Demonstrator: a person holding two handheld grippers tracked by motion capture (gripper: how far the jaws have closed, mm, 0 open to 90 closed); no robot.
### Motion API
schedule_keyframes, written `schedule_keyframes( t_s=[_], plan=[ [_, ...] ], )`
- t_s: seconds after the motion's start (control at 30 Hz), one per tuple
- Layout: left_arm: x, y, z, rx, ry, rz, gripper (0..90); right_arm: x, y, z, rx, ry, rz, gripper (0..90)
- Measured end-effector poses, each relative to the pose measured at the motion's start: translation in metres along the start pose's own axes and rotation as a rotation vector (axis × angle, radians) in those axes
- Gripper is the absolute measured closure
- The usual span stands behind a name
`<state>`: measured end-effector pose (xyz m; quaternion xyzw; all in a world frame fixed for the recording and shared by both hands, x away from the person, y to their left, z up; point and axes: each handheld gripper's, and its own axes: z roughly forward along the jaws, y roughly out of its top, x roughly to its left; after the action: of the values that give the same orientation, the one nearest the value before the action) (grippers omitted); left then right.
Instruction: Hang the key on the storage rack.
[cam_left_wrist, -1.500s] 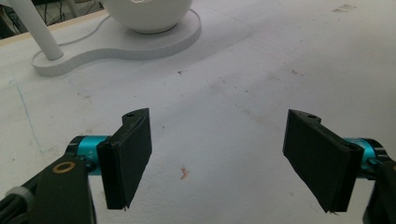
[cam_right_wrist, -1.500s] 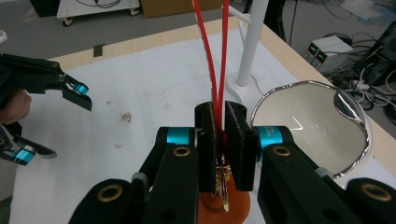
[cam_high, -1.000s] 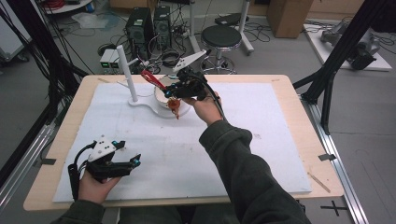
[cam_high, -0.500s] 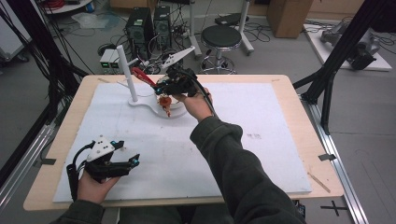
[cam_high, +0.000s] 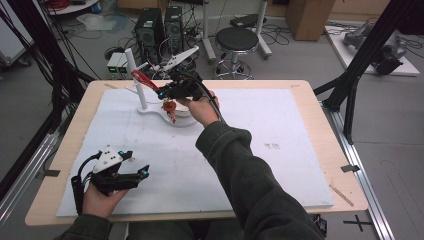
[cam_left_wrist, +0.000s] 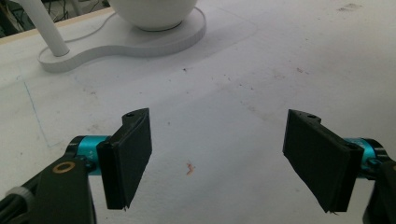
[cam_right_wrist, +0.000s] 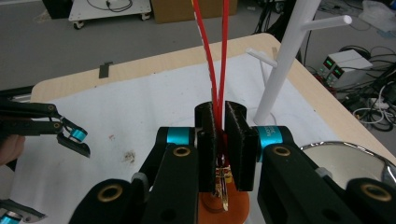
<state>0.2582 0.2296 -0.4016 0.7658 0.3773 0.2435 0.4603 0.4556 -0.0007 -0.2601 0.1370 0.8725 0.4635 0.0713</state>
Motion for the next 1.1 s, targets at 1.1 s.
schedule_keyframes(
  t_s=[1.1],
  plan=[
    [0.001, -0.001, 0.001, 0.004, 0.008, -0.002, 24.1, -0.005, 0.019, 0.036, 0.011, -0.005, -0.004, 83.1]
  ],
)
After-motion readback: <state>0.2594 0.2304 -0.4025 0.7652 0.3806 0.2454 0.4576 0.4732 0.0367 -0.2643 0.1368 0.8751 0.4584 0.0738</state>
